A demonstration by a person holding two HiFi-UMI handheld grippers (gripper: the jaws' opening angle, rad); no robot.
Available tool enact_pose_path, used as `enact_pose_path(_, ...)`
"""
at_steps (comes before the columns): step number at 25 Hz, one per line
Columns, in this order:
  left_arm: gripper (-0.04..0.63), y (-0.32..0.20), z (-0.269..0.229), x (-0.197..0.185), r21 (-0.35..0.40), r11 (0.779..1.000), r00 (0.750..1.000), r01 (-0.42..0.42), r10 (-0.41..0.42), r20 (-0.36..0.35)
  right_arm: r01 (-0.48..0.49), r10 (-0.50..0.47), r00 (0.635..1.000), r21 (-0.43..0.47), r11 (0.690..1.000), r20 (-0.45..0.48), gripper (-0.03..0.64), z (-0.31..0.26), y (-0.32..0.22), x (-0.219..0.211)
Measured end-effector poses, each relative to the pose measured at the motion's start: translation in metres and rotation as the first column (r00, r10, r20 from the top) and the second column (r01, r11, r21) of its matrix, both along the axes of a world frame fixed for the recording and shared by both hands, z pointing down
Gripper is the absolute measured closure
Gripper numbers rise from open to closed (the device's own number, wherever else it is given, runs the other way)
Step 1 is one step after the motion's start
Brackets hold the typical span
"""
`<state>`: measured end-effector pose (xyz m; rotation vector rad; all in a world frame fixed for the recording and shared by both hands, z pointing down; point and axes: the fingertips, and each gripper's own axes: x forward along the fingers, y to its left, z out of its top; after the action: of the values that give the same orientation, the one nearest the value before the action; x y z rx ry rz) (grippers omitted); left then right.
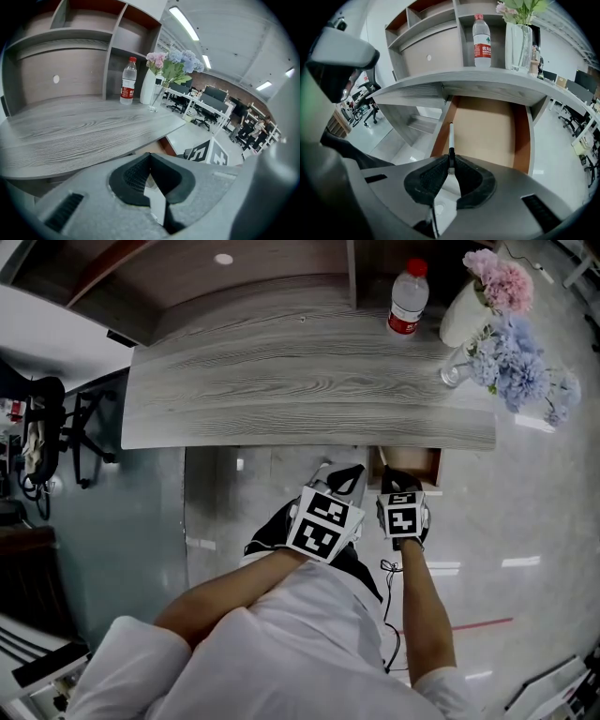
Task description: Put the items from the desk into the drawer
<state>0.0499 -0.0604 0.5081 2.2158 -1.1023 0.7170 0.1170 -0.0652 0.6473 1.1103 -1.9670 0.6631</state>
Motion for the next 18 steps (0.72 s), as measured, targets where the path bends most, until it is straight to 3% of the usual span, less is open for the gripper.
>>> enact_pose_path(18, 0.592, -0.011, 0.005, 0.004, -0.014, 1.000, 1.000, -0.008, 0.008, -0.003, 0.040, -0.044, 0.997, -0.056, 0.998, -0.058, 0.580, 0.012, -0.001, 0.000)
